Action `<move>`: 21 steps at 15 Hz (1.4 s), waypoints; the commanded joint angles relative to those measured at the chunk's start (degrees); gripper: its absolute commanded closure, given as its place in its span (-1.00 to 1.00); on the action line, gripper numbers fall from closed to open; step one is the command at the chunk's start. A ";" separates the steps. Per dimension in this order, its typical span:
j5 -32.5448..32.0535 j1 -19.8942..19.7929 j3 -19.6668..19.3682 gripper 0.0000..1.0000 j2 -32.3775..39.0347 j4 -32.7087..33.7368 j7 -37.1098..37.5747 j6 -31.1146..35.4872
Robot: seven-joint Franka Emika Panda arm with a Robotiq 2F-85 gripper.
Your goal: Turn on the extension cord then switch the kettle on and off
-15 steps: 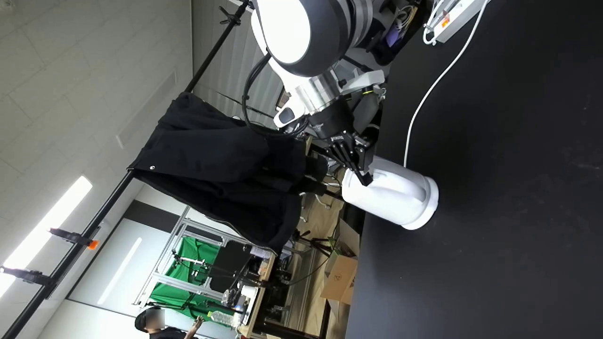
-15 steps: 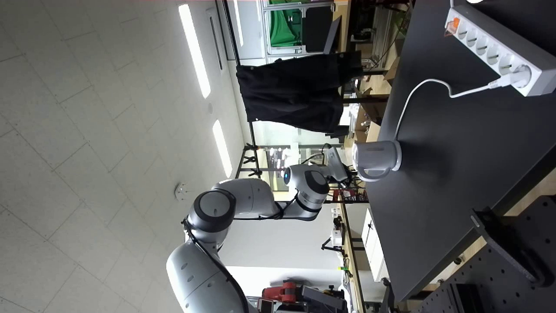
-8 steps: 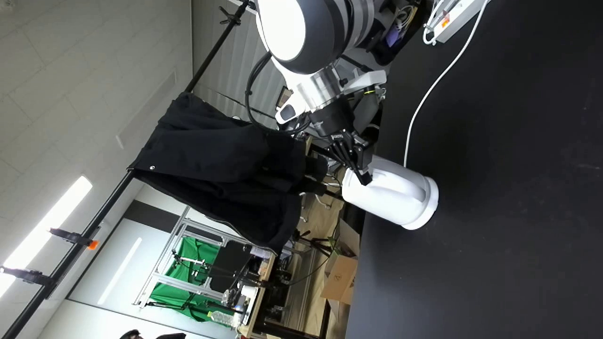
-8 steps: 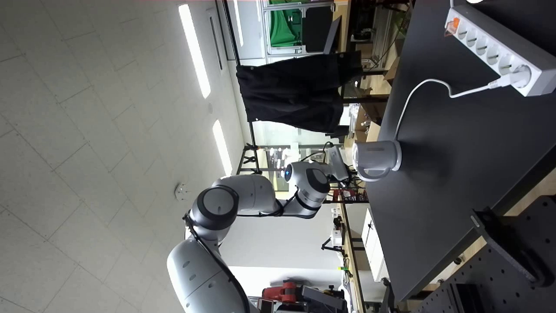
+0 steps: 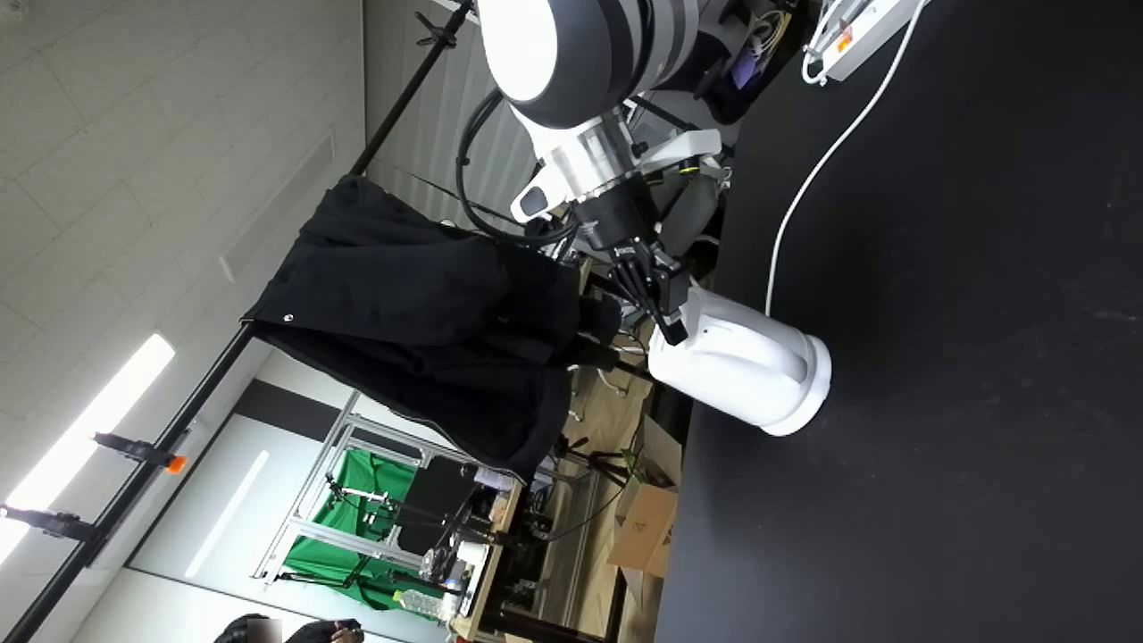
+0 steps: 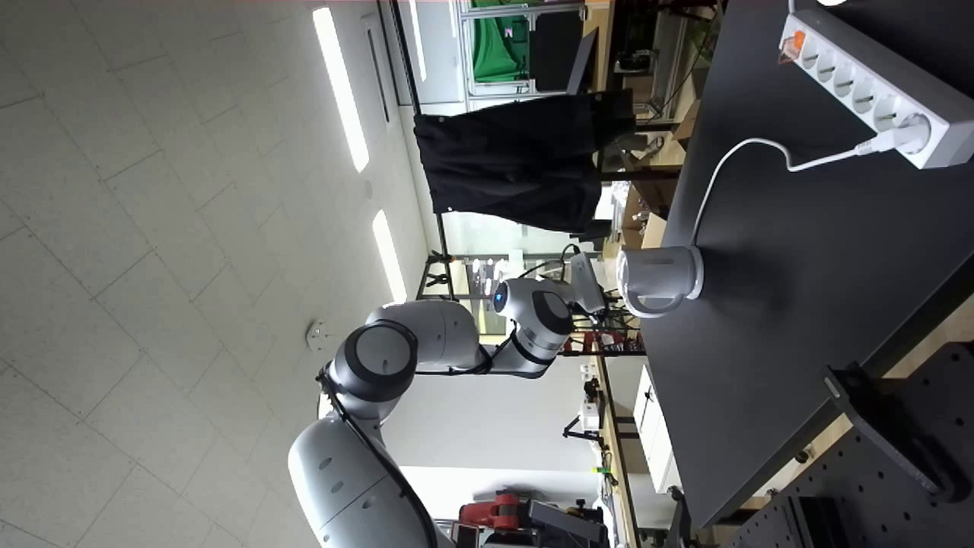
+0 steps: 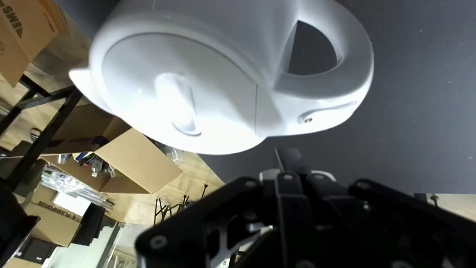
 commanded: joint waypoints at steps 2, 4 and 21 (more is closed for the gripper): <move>-1.26 -2.95 2.54 1.00 -2.51 -0.38 1.29 -1.45; -1.30 -3.37 2.61 1.00 -3.50 -0.57 1.46 -1.87; 3.16 -4.45 1.78 -1.00 -9.61 -1.45 0.19 -8.86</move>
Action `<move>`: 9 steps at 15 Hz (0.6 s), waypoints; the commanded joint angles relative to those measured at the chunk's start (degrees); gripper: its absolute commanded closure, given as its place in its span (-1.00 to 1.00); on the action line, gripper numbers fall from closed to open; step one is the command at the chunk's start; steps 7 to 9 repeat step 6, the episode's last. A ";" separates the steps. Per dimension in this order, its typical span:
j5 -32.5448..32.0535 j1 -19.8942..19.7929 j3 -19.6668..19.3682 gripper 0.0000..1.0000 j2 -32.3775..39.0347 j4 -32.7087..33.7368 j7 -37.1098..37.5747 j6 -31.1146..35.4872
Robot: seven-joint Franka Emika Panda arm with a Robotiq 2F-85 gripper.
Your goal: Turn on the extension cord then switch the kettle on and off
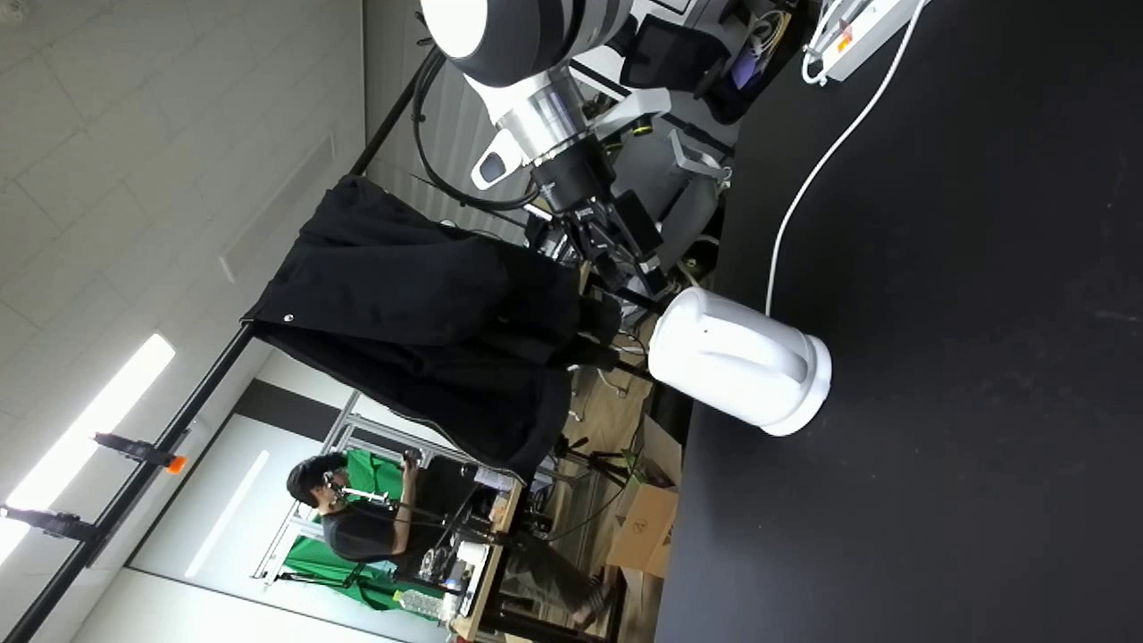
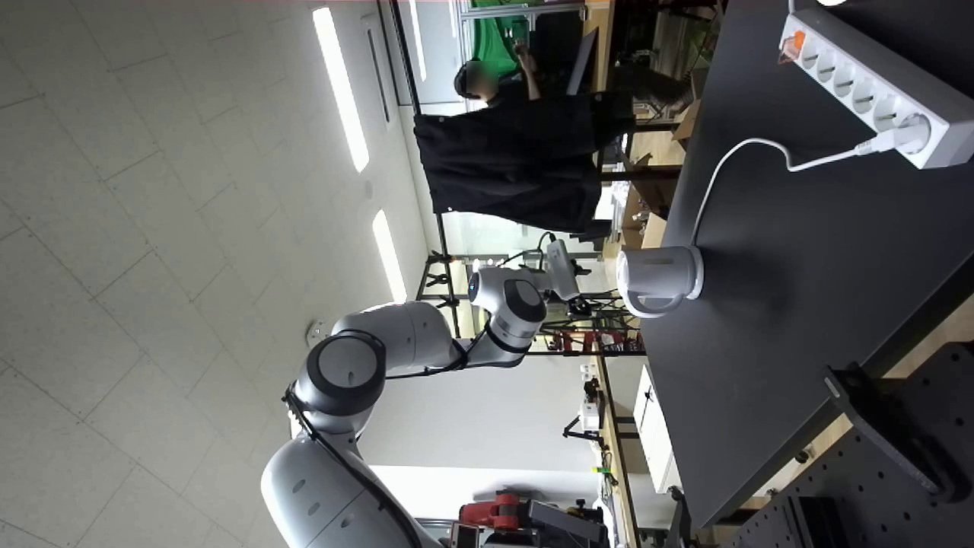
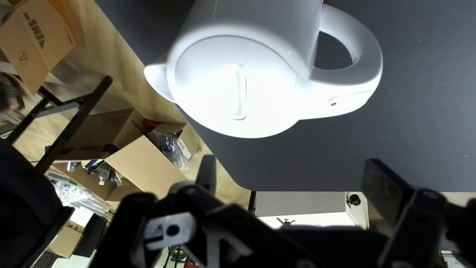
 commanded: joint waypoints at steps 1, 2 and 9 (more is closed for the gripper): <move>2.05 -0.96 0.08 -1.00 -2.97 -1.05 0.17 -2.27; 1.92 0.36 -0.40 -1.00 -0.84 0.03 -0.71 -0.63; 2.08 0.55 -0.49 -1.00 -0.51 0.04 -0.94 -0.61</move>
